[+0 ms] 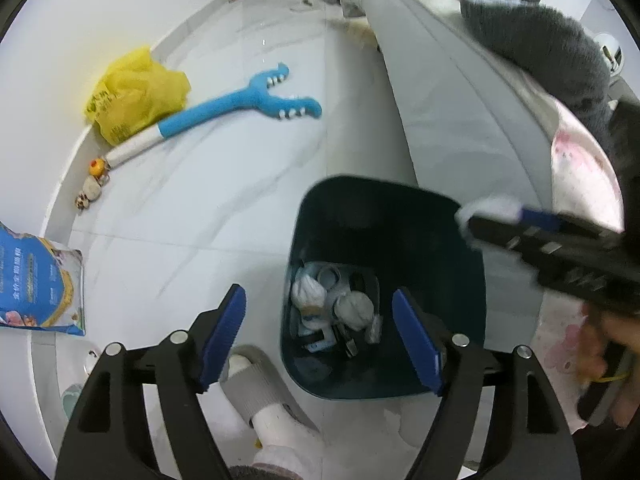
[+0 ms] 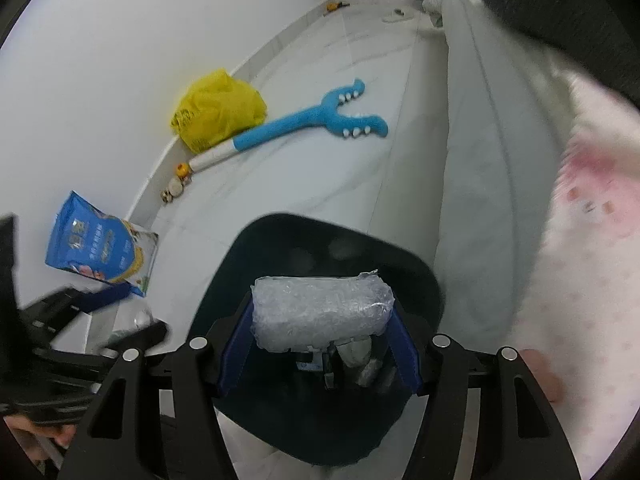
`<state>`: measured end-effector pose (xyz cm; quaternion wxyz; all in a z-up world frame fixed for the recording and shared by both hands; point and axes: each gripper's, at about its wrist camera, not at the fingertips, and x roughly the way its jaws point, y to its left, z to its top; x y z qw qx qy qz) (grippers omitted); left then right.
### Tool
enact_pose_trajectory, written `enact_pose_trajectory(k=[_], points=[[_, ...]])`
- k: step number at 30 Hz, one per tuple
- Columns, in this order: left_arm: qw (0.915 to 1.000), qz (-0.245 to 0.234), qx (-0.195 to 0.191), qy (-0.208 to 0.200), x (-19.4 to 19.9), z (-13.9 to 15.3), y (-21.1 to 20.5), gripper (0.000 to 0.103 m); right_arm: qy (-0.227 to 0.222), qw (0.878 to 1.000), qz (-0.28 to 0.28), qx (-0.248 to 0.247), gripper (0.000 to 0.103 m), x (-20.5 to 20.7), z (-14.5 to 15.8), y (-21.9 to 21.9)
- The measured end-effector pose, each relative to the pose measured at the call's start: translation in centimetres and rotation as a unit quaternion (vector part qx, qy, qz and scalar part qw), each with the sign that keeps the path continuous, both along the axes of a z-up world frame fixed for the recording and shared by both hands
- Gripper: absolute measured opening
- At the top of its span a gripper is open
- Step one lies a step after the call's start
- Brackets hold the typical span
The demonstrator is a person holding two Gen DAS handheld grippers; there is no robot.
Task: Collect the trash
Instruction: 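Lower the bubble-wrap roll into the teal bin and open the right tool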
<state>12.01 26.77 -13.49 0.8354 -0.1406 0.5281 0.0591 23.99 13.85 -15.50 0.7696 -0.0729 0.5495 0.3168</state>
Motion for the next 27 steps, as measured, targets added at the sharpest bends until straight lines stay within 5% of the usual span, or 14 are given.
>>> enact_pose_trajectory(k=[15, 22, 27], points=[[0.9868, 0.023, 0.071, -0.144, -2.3, 8.8, -0.4, 0.093, 0.038, 0.997, 0.003, -0.061, 0.064, -1.4, -5.9, 1.8], [0.9716, 0.029, 0.099, -0.213, -4.0, 13.0, -1.4, 0.097, 0.013, 0.998, 0.012, -0.060, 0.084, -2.4, -4.0, 2.0], [0.9583, 0.037, 0.127, -0.254, -5.3, 15.3, -2.5, 0.099, -0.014, 0.999, 0.008, -0.036, 0.086, -3.1, -0.8, 0.9]])
